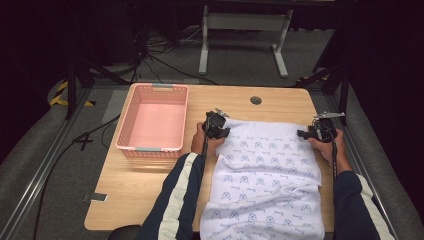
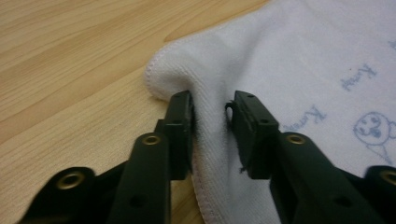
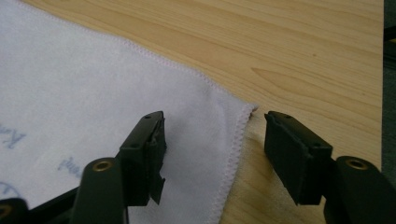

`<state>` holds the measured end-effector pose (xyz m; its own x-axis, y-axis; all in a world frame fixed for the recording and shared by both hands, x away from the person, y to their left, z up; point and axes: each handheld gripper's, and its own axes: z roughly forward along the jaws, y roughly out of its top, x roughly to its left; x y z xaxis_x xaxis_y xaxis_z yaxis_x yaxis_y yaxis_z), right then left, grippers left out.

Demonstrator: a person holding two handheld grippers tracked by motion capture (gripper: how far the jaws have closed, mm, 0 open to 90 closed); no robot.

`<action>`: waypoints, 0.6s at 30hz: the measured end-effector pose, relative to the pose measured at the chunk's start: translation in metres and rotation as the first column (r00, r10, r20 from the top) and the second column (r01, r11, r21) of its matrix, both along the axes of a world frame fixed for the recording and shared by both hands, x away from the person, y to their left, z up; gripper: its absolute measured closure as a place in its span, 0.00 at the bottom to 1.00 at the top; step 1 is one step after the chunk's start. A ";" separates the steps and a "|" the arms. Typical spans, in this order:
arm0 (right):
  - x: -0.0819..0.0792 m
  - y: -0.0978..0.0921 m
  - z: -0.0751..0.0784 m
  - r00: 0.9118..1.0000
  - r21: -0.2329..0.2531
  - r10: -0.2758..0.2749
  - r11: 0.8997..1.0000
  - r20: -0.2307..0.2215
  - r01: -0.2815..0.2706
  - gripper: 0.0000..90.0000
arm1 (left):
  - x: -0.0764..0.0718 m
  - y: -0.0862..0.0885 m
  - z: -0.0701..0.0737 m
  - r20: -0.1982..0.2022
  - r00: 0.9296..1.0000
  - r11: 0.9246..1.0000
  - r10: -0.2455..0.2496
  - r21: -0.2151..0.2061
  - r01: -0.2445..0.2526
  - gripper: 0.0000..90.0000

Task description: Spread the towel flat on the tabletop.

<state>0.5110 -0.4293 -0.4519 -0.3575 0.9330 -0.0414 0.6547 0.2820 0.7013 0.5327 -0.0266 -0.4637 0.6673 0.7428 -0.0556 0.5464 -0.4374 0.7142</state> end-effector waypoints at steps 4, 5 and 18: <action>0.003 -0.002 0.000 1.000 0.010 -0.023 1.000 -0.021 0.023 0.37 | 0.001 0.000 0.000 -0.014 1.000 1.000 -0.015 -0.018 0.015 0.91; 0.003 -0.003 0.000 0.999 0.013 -0.021 1.000 -0.026 0.022 0.38 | 0.002 0.000 0.000 -0.017 1.000 1.000 -0.010 -0.018 0.009 0.92; 0.000 0.005 0.012 0.994 0.049 0.098 0.994 -0.057 -0.095 0.94 | -0.013 -0.011 0.019 0.064 0.997 0.999 -0.041 0.021 0.040 0.96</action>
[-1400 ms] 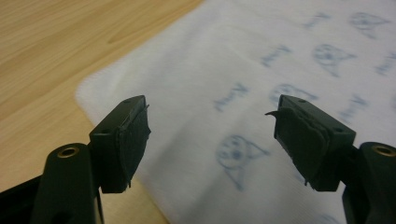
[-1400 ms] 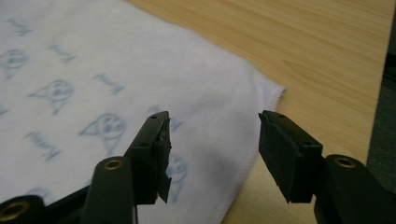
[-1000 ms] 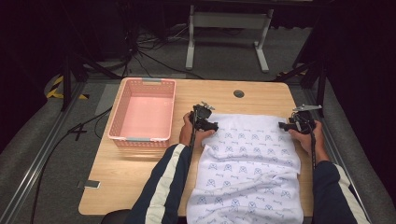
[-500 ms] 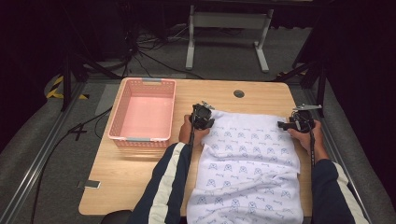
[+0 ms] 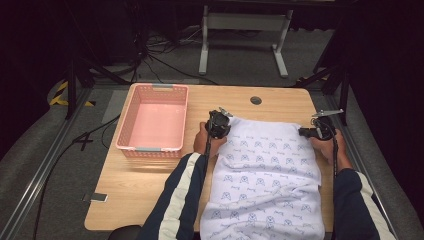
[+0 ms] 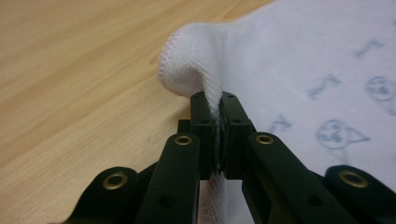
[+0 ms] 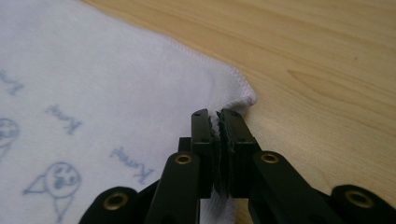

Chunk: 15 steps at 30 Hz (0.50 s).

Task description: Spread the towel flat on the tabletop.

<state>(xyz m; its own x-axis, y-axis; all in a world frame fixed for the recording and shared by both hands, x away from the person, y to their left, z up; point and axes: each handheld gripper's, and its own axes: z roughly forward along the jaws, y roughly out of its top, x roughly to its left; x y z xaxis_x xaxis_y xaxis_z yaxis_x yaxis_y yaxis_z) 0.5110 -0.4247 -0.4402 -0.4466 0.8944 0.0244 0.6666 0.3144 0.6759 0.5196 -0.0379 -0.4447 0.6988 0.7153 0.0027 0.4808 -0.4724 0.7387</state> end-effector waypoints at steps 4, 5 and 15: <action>-0.009 -0.001 0.013 0.999 0.048 0.029 0.998 0.045 -0.031 0.94 | -0.019 -0.004 0.021 0.045 0.997 0.998 -0.057 -0.028 0.059 0.96; -0.020 0.001 0.023 0.995 0.065 0.070 0.995 0.073 -0.075 0.94 | -0.031 -0.003 0.033 0.065 0.994 0.995 -0.089 -0.045 0.092 0.96; -0.109 0.016 0.061 0.928 0.119 0.318 0.931 0.195 -0.344 0.94 | -0.117 0.018 0.062 0.152 0.936 0.947 -0.316 -0.002 0.320 0.96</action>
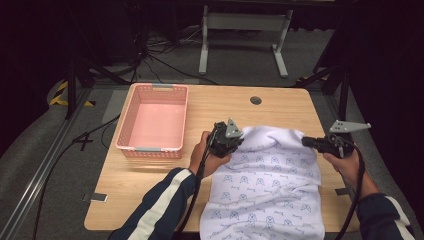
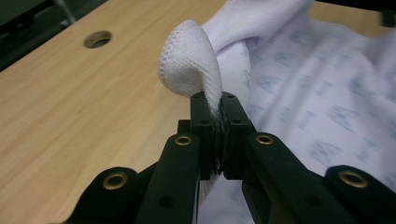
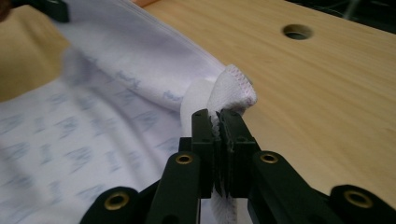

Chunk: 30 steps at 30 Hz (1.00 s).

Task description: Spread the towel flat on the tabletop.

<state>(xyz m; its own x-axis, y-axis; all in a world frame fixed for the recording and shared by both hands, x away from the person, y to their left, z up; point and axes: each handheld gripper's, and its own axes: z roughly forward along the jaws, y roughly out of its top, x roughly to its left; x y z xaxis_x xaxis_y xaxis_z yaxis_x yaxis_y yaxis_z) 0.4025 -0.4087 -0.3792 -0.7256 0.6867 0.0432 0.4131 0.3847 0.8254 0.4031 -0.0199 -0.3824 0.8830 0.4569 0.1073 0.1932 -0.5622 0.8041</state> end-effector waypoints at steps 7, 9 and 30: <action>-0.074 0.012 -0.017 0.985 -0.070 0.163 0.983 -0.064 -0.167 0.94 | -0.059 0.022 -0.035 -0.092 0.989 0.986 -0.119 0.106 0.128 0.96; -0.094 0.014 -0.027 0.984 -0.089 0.149 0.983 -0.097 -0.158 0.94 | -0.071 0.025 -0.048 -0.096 0.989 0.975 -0.116 0.177 0.132 0.96; -0.016 0.018 -0.072 0.992 -0.245 -0.117 0.964 -0.046 0.102 0.95 | 0.035 -0.024 -0.076 -0.006 0.995 0.963 0.097 0.254 -0.092 0.97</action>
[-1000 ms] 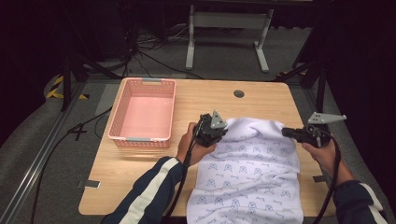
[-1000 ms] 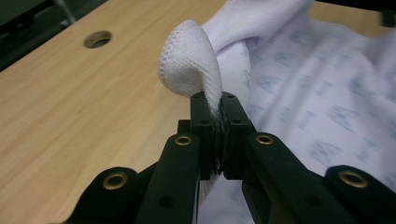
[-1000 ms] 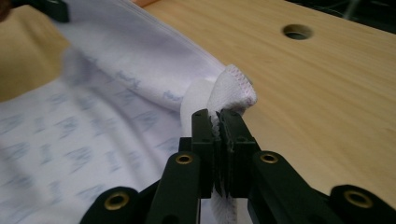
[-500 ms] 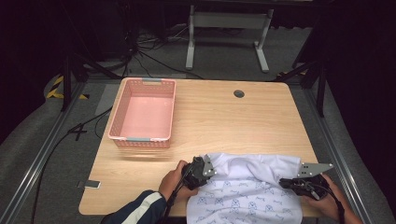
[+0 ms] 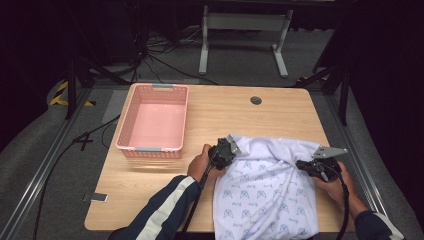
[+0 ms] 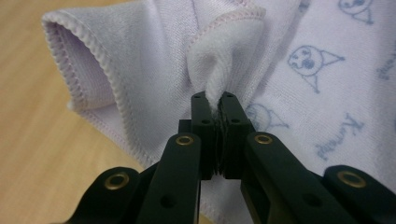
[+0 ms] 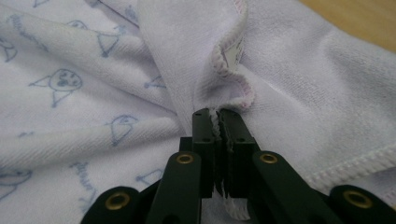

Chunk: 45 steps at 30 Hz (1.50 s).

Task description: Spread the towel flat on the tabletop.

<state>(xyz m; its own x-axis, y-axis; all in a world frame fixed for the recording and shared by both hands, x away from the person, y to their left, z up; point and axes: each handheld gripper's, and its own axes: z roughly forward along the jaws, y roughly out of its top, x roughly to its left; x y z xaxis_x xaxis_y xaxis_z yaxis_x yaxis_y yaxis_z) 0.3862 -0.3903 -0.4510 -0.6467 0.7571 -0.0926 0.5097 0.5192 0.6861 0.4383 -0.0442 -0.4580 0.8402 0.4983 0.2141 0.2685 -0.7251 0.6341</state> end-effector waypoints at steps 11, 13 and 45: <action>0.072 0.003 0.004 0.996 -0.079 -0.081 0.993 0.030 0.083 0.95 | 0.055 -0.011 0.001 0.087 0.987 0.985 0.135 0.093 -0.143 0.97; 0.081 0.005 0.004 0.995 -0.100 -0.092 0.990 0.039 0.096 0.95 | 0.065 -0.010 0.001 0.087 0.985 0.983 0.151 0.094 -0.159 0.97; -0.032 -0.035 0.082 0.971 0.123 0.169 0.974 0.172 -0.191 0.94 | -0.070 0.043 0.074 0.080 0.989 0.964 -0.123 -0.226 0.138 0.96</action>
<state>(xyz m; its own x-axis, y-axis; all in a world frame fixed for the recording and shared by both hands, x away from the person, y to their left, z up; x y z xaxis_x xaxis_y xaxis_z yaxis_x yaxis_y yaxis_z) 0.3547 -0.4251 -0.3692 -0.7586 0.6424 -0.1086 0.2947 0.4870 0.8222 0.3685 -0.0010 -0.3838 0.8893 0.4275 0.1623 0.1341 -0.5831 0.8012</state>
